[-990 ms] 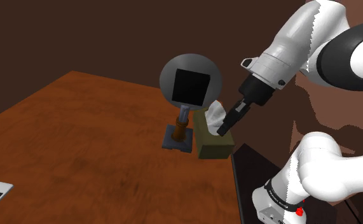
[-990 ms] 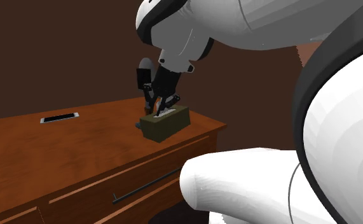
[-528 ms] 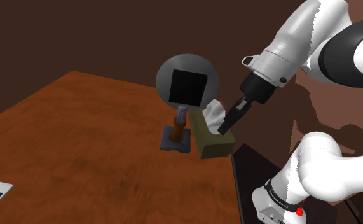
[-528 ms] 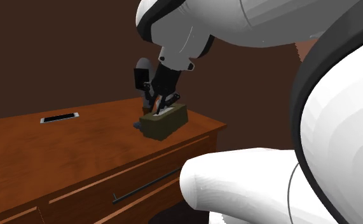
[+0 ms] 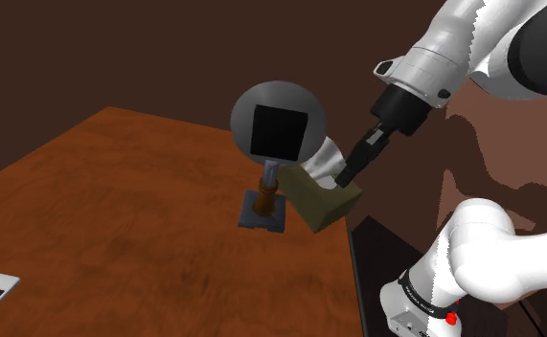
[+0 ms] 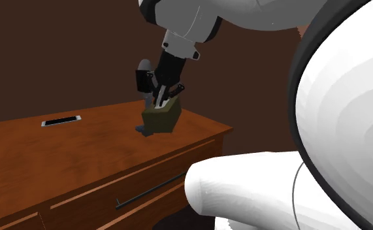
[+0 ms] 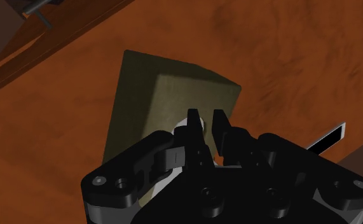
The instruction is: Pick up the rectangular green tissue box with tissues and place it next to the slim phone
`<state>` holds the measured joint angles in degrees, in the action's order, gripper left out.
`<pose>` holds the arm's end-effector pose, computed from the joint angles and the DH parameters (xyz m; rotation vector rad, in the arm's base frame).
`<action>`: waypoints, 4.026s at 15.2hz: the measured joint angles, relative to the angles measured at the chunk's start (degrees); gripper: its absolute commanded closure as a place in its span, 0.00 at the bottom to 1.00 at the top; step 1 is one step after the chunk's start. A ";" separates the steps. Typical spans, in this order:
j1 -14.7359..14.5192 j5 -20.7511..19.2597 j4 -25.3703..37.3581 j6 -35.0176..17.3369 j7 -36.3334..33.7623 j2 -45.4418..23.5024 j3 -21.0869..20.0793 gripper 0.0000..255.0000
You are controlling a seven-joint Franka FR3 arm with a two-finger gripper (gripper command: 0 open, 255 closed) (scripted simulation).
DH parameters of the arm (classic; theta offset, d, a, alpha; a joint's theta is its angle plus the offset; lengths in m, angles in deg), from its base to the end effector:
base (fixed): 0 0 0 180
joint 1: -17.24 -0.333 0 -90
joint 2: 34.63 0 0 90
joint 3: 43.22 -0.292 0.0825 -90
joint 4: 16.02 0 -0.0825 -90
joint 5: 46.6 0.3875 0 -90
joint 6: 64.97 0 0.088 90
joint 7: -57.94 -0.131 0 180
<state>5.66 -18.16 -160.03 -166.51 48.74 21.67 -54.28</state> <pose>0.2632 0.1781 0.5547 -2.7488 -0.1727 -0.2019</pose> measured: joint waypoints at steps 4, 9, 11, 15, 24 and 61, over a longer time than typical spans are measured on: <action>0.26 -0.69 3.60 2.21 -0.76 -1.31 0.52 1.00; 0.43 -1.41 8.19 5.19 -1.91 -2.67 1.08 1.00; 0.50 -1.74 9.89 6.44 -2.23 -3.09 1.45 1.00; 0.64 -2.29 14.08 8.83 -3.10 -4.78 1.90 1.00; 0.77 -3.22 23.10 14.03 -5.00 -8.31 2.80 1.00; 6.68 -8.09 42.14 -11.48 -35.66 -39.98 -39.31 1.00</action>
<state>12.33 -26.25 -117.89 -177.99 13.08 -18.31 -93.59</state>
